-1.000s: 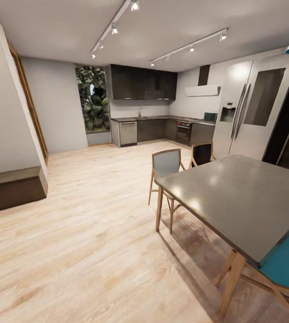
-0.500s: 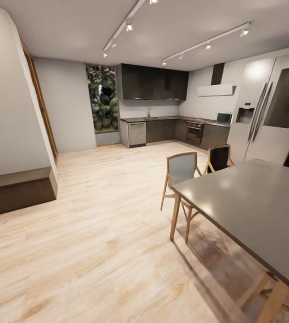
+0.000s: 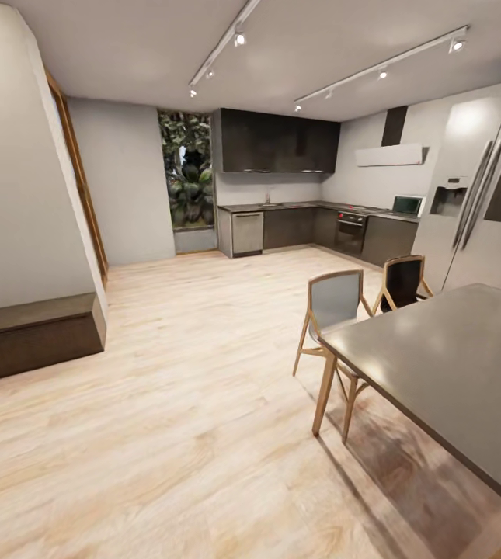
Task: Pick up the poster from the kitchen countertop and hang it on one of the wall nails in the kitchen.
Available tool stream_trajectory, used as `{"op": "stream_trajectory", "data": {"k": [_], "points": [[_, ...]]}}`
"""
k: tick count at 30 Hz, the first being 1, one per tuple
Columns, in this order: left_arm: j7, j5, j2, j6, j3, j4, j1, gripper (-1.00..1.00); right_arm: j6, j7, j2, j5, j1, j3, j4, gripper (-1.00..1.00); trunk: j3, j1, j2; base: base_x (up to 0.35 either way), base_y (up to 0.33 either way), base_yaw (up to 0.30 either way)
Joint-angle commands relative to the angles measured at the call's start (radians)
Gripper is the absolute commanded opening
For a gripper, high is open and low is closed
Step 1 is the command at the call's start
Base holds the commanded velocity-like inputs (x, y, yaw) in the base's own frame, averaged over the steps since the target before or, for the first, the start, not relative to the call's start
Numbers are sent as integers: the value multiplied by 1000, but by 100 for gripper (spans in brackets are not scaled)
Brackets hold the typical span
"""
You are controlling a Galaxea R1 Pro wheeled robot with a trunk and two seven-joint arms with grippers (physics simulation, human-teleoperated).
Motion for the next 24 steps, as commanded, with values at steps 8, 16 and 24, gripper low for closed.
{"op": "stream_trajectory", "data": {"k": [8,16,24], "points": [[0,0,-1,-2,3,-1,0,100,-3,0,0,7,-1,0,1,100,-1,1,0,335,89,0],[0,0,-1,-2,3,-1,0,100,-3,0,0,9,-1,3,1,100,-1,1,0,335,89,0],[0,0,-1,-2,3,-1,0,100,-3,0,0,9,-1,4,1,100,-1,1,0,335,89,0]]}}
